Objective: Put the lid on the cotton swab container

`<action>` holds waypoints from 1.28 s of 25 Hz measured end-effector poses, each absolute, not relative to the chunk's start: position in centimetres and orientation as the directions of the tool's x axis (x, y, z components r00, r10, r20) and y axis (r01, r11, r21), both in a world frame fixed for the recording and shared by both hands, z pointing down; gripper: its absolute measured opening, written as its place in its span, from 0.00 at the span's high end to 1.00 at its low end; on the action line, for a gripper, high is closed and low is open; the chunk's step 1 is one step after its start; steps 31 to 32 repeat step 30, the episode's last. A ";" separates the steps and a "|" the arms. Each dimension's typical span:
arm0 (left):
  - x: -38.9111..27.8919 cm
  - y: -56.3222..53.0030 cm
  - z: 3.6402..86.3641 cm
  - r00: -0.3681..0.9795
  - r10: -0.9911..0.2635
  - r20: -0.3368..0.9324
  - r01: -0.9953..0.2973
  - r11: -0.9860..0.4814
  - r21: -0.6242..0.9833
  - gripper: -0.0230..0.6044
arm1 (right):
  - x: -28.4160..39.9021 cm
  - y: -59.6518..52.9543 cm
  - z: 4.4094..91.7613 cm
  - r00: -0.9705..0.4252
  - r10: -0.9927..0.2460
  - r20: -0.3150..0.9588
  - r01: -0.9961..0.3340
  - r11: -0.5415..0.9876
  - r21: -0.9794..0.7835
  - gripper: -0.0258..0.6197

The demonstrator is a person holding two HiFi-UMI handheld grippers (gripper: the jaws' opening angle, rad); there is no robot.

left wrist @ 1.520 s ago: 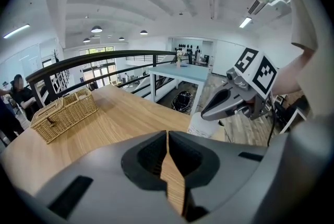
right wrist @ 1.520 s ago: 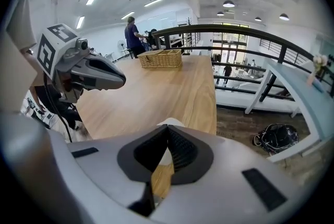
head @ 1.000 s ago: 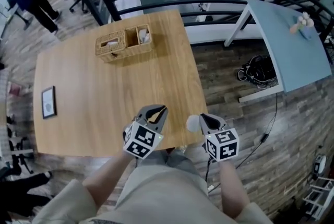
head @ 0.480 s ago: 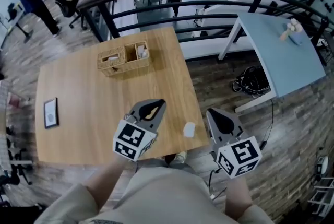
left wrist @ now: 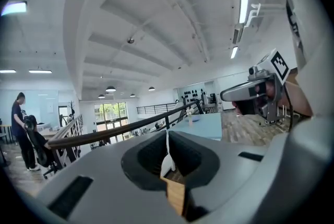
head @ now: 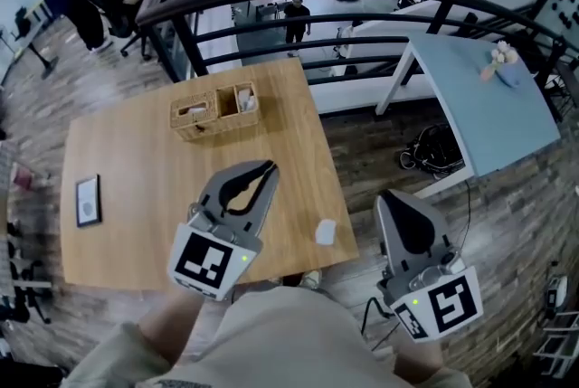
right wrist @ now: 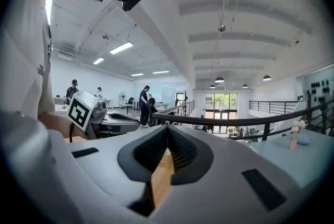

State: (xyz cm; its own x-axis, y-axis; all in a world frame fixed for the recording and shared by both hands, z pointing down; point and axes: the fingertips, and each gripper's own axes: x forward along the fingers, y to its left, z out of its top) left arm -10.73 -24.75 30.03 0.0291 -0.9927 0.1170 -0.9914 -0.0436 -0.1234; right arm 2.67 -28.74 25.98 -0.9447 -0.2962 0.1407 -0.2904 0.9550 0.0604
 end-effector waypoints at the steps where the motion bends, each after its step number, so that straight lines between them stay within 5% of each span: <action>1: -10.5 -24.5 29.5 0.030 -0.994 0.105 -0.990 -0.044 -0.133 0.91 | 2.9 -28.5 25.5 -0.946 -0.298 0.124 -0.293 0.954 0.061 0.92; 32: -9.4 -22.7 30.1 0.027 -0.990 0.136 -0.989 -0.046 -0.141 0.91 | 3.8 -28.2 30.4 -0.919 -0.311 0.243 -0.309 0.950 0.048 0.92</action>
